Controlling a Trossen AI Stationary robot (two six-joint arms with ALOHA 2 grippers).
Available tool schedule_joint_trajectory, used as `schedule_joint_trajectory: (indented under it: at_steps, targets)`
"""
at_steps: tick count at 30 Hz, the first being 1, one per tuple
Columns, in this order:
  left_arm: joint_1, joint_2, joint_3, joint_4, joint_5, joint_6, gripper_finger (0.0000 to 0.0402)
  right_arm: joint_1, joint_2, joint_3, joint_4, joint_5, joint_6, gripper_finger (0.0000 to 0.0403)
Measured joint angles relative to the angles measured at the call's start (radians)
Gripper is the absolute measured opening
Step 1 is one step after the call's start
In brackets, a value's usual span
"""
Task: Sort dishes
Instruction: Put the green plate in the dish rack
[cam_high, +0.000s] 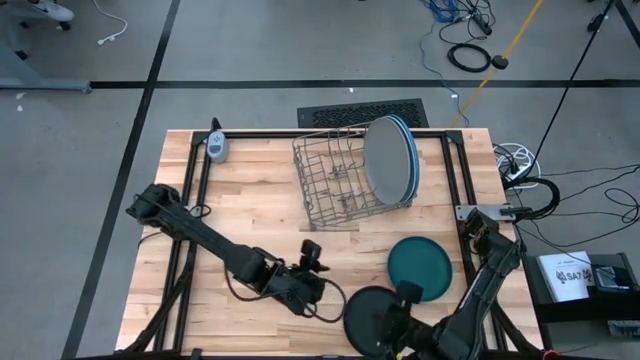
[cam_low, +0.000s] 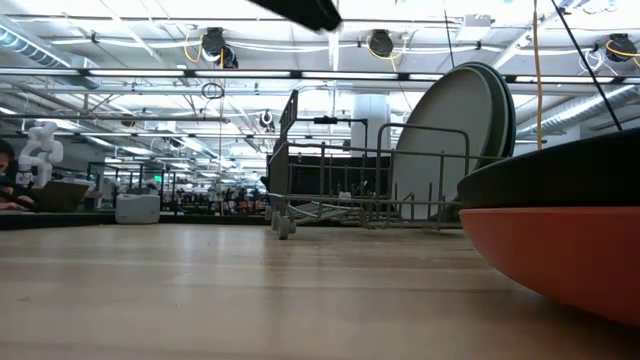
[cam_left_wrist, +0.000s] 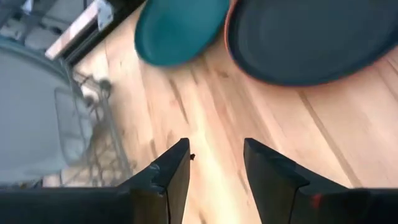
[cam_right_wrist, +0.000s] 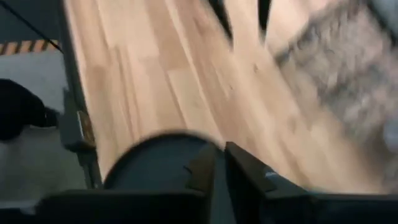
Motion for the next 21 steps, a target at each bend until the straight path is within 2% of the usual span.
schedule_joint_trajectory:
  at_steps: [3, 6, 11, 16, 21]
  targets:
    - [-0.007, -0.067, -0.001, -0.089, -0.036, -0.073, 0.015, -0.006, -0.006, -0.049, -0.004, -0.045, 0.185, 0.0075]
    - [-0.014, -0.138, -0.029, -0.153, -0.061, -0.123, 0.015, -0.027, -0.007, -0.094, -0.005, -0.109, 0.297, 0.0127]
    - [-0.026, -0.283, -0.152, -0.271, -0.155, -0.229, 0.015, -0.113, -0.006, -0.166, -0.006, -0.194, 0.346, 0.0195]
    - [-0.027, -0.456, -0.312, -0.258, -0.2, -0.336, 0.015, -0.225, -0.029, -0.275, -0.006, -0.33, 0.363, 0.0206]
    - [-0.05, -0.583, -0.4, -0.203, -0.229, -0.373, 0.015, -0.329, -0.093, -0.441, -0.008, -0.474, 0.397, 0.0196]
